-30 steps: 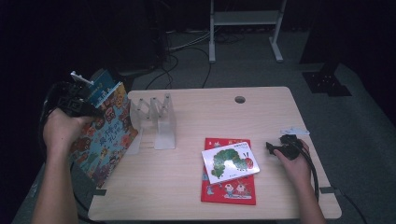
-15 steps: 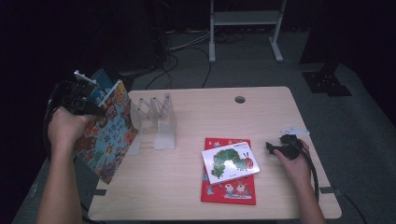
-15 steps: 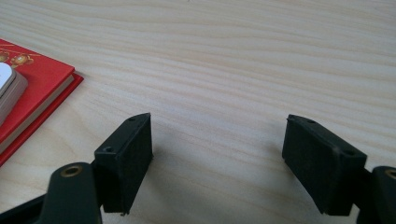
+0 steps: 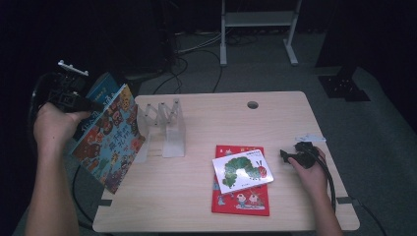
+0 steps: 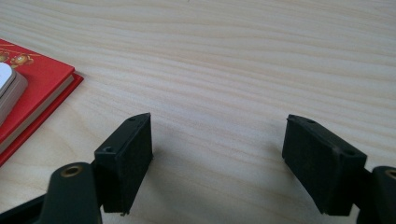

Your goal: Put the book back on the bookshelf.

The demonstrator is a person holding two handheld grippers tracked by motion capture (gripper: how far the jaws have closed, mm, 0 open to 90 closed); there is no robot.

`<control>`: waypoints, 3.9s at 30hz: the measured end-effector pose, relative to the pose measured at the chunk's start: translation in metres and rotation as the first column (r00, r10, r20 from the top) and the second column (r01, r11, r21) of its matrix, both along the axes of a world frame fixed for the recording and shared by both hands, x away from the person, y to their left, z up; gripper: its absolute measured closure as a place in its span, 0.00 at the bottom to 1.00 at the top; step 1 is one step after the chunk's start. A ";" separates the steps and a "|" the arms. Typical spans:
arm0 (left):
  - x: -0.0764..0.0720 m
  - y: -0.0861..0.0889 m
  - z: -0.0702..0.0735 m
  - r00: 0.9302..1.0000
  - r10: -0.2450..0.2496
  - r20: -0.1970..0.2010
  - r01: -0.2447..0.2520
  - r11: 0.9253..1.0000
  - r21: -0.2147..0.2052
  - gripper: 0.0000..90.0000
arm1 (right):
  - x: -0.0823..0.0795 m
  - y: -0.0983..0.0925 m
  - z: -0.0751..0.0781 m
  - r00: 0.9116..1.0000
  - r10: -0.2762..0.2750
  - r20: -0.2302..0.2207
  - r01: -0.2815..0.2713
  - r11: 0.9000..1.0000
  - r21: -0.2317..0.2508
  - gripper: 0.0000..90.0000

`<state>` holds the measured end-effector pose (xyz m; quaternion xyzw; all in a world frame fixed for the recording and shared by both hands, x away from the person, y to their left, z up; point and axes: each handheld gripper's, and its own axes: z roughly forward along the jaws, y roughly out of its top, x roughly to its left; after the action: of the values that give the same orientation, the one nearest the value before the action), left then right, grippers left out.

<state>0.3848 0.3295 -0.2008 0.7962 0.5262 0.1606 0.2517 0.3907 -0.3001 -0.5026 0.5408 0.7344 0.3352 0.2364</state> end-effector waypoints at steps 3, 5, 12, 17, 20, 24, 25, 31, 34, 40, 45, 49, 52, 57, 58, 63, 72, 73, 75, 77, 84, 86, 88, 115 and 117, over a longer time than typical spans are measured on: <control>0.001 -0.009 -0.007 0.999 -0.047 -0.017 0.047 0.999 -0.007 0.99 | 0.000 0.000 0.000 1.000 0.000 0.000 0.000 1.000 0.000 0.26; 0.002 -0.015 -0.013 0.997 -0.072 -0.019 0.071 0.997 -0.020 0.99 | 0.000 0.000 0.000 1.000 0.000 0.000 0.000 1.000 0.000 0.26; 0.001 -0.040 -0.032 0.982 -0.187 -0.016 0.186 0.982 -0.035 0.97 | 0.000 0.000 0.000 1.000 0.000 -0.001 0.000 1.000 0.001 0.26; -0.002 -0.060 -0.046 0.968 -0.251 -0.021 0.250 0.968 -0.030 0.90 | 0.000 0.000 0.000 1.000 0.000 -0.001 0.000 1.000 0.001 0.26; -0.003 -0.069 -0.056 0.959 -0.281 -0.017 0.281 0.959 -0.033 0.83 | 0.000 0.000 0.000 1.000 0.001 -0.002 -0.001 1.000 -0.001 0.26; -0.002 -0.079 -0.072 0.947 -0.319 -0.022 0.318 0.947 -0.041 0.75 | 0.000 0.000 0.000 1.000 0.002 -0.001 -0.002 1.000 -0.002 0.26; -0.002 -0.081 -0.076 0.943 -0.333 -0.024 0.331 0.942 -0.050 0.74 | 0.000 0.000 0.000 1.000 0.004 -0.001 -0.004 1.000 -0.002 0.27; -0.001 -0.095 -0.104 0.921 -0.387 -0.036 0.385 0.921 -0.055 0.64 | -0.007 0.005 0.003 0.999 0.036 -0.014 -0.036 0.999 0.002 0.38; -0.002 -0.102 -0.116 0.919 -0.392 -0.042 0.389 0.919 -0.056 0.62 | -0.014 0.012 0.009 0.997 0.064 -0.034 -0.064 0.998 0.011 0.41; -0.005 -0.120 -0.141 0.914 -0.403 -0.053 0.400 0.915 -0.050 0.50 | -0.028 0.028 0.022 0.992 0.127 -0.024 -0.126 0.991 0.044 0.45; -0.009 -0.136 -0.165 0.902 -0.430 -0.026 0.428 0.902 -0.055 0.45 | -0.040 0.043 0.029 0.984 0.175 -0.017 -0.173 0.982 0.080 0.46; -0.009 -0.148 -0.184 0.890 -0.455 -0.028 0.452 0.889 -0.068 0.42 | -0.048 0.057 0.031 0.976 0.216 -0.022 -0.213 0.972 0.099 0.46; -0.009 -0.155 -0.195 0.879 -0.476 -0.023 0.474 0.878 -0.074 0.41 | -0.051 0.066 0.029 0.972 0.234 -0.029 -0.230 0.967 0.110 0.46; -0.010 -0.167 -0.211 0.867 -0.497 -0.036 0.495 0.867 -0.056 0.36 | -0.054 0.078 0.024 0.963 0.265 -0.047 -0.260 0.960 0.103 0.45; -0.011 -0.169 -0.214 0.865 -0.500 -0.038 0.498 0.865 -0.059 0.35 | -0.054 0.080 0.023 0.962 0.267 -0.052 -0.260 0.959 0.112 0.45; -0.012 -0.177 -0.226 0.844 -0.534 -0.047 0.530 0.845 -0.076 0.31 | -0.052 0.086 0.023 0.963 0.264 -0.056 -0.257 0.960 0.110 0.44; -0.013 -0.187 -0.238 0.836 -0.547 -0.042 0.541 0.835 -0.104 0.24 | -0.032 0.101 0.023 0.945 0.323 -0.051 -0.317 0.942 0.110 0.43; -0.013 -0.188 -0.239 0.834 -0.550 -0.043 0.544 0.832 -0.106 0.23 | -0.029 0.103 0.023 0.940 0.336 -0.050 -0.330 0.938 0.103 0.43; -0.012 -0.190 -0.241 0.832 -0.554 -0.038 0.548 0.830 -0.104 0.22 | -0.023 0.107 0.024 0.932 0.358 -0.058 -0.351 0.931 0.101 0.43; -0.011 -0.192 -0.243 0.827 -0.560 -0.043 0.554 0.826 -0.107 0.22 | -0.018 0.110 0.024 0.927 0.370 -0.060 -0.363 0.926 0.103 0.43; -0.009 -0.200 -0.251 0.814 -0.578 -0.056 0.569 0.814 -0.119 0.21 | -0.005 0.130 0.022 0.908 0.415 -0.055 -0.406 0.905 0.123 0.43; -0.009 -0.201 -0.252 0.815 -0.575 -0.067 0.565 0.815 -0.127 0.21 | -0.003 0.136 0.022 0.901 0.430 -0.052 -0.421 0.899 0.122 0.43; -0.008 -0.201 -0.254 0.814 -0.577 -0.065 0.565 0.813 -0.139 0.21 | -0.001 0.141 0.022 0.895 0.443 -0.050 -0.435 0.892 0.123 0.43; -0.020 -0.211 -0.264 0.802 -0.586 -0.117 0.560 0.806 -0.193 0.19 | -0.089 0.119 0.017 0.881 0.472 -0.036 -0.472 0.882 0.022 0.42; -0.020 -0.210 -0.264 0.802 -0.585 -0.119 0.559 0.806 -0.196 0.19 | -0.092 0.124 0.016 0.874 0.485 -0.026 -0.485 0.874 0.023 0.40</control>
<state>0.3653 0.1192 -0.4646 0.9075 0.2912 -0.0335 0.3010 0.2985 -0.1756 -0.4863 0.3465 0.8474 0.3809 0.1293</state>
